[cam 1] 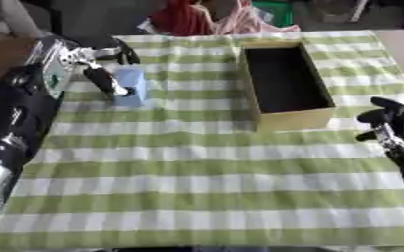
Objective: Pick up objects on the table and place them in the box.
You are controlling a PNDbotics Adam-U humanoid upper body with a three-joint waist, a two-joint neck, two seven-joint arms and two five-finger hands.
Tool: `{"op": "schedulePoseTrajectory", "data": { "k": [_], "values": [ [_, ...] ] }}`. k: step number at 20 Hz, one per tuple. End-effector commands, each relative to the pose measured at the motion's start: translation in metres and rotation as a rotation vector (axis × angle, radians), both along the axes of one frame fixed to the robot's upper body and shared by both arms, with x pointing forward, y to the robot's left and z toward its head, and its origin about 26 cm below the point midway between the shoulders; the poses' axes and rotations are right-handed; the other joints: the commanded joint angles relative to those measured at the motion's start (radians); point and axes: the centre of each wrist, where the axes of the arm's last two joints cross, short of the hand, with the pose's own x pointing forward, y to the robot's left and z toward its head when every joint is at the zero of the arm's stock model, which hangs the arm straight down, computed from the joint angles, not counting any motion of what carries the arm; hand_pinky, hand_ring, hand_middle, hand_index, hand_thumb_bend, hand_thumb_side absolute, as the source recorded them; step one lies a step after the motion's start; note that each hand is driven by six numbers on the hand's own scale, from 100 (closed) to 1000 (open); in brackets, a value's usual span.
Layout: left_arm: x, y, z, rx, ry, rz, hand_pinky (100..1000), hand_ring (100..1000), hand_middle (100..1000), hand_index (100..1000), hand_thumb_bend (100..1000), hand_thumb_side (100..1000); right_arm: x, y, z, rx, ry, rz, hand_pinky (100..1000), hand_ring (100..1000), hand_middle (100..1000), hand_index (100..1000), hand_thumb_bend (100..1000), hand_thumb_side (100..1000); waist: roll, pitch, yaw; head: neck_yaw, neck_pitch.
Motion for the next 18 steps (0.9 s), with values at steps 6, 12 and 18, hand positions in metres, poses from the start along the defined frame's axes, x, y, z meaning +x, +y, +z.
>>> {"op": "schedulePoseTrajectory", "data": {
  "k": [6, 12, 18],
  "values": [
    [0.001, 0.002, 0.011, 0.039, 0.023, 0.008, 794, 703, 667, 851, 330, 205, 0.002, -0.002, 0.008, -0.01, -0.029, 0.004, 585, 768, 631, 858, 100, 497, 0.0, -0.012, -0.002, 0.001, -0.007],
    [0.0, 0.001, 0.02, 0.006, -0.042, 0.019, 742, 543, 448, 804, 141, 185, 0.002, -0.002, 0.008, -0.011, -0.028, 0.001, 585, 768, 631, 858, 100, 498, 0.0, -0.012, -0.002, 0.0, -0.007],
    [-0.004, -0.012, 0.052, -0.086, -0.235, -0.029, 701, 493, 372, 786, 100, 173, 0.002, -0.003, 0.008, -0.012, -0.027, 0.001, 586, 768, 631, 858, 100, 499, 0.0, -0.015, 0.001, -0.001, -0.009]
  ]
}}
